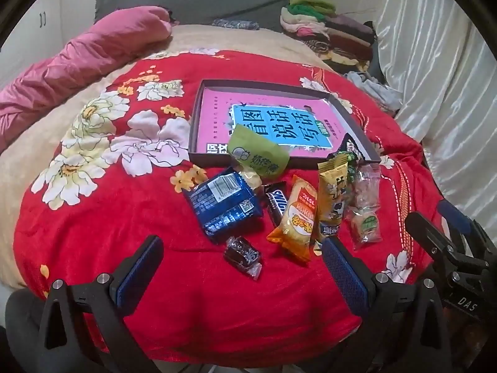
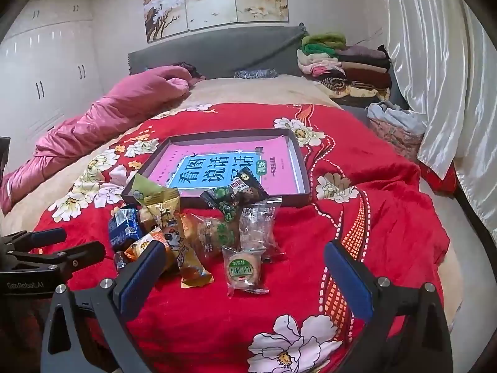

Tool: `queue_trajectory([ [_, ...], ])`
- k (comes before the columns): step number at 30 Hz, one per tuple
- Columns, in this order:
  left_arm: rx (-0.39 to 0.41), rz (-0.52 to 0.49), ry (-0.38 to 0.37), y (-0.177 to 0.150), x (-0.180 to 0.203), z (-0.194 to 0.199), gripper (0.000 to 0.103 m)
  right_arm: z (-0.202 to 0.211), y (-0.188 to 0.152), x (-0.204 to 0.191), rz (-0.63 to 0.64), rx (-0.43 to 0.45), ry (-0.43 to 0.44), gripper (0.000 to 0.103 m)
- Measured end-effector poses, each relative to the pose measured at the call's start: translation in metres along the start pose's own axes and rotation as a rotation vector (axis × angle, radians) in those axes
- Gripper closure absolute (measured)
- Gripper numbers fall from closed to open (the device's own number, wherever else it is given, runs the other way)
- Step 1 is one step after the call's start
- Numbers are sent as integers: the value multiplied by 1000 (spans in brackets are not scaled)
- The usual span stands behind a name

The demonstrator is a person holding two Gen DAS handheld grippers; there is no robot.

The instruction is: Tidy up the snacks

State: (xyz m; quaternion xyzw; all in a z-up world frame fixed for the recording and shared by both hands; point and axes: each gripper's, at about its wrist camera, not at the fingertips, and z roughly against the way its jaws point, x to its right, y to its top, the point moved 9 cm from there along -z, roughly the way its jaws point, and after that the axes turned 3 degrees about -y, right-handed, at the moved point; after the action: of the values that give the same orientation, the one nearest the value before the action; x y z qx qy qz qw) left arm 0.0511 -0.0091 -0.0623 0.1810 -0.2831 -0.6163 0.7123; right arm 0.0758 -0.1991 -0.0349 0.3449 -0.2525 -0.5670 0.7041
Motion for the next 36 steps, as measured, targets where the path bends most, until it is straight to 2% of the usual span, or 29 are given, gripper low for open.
queue_trajectory([
  [36,4,-20,-21,-1,10,6,1,9,1,-2,18,10,-5,0],
])
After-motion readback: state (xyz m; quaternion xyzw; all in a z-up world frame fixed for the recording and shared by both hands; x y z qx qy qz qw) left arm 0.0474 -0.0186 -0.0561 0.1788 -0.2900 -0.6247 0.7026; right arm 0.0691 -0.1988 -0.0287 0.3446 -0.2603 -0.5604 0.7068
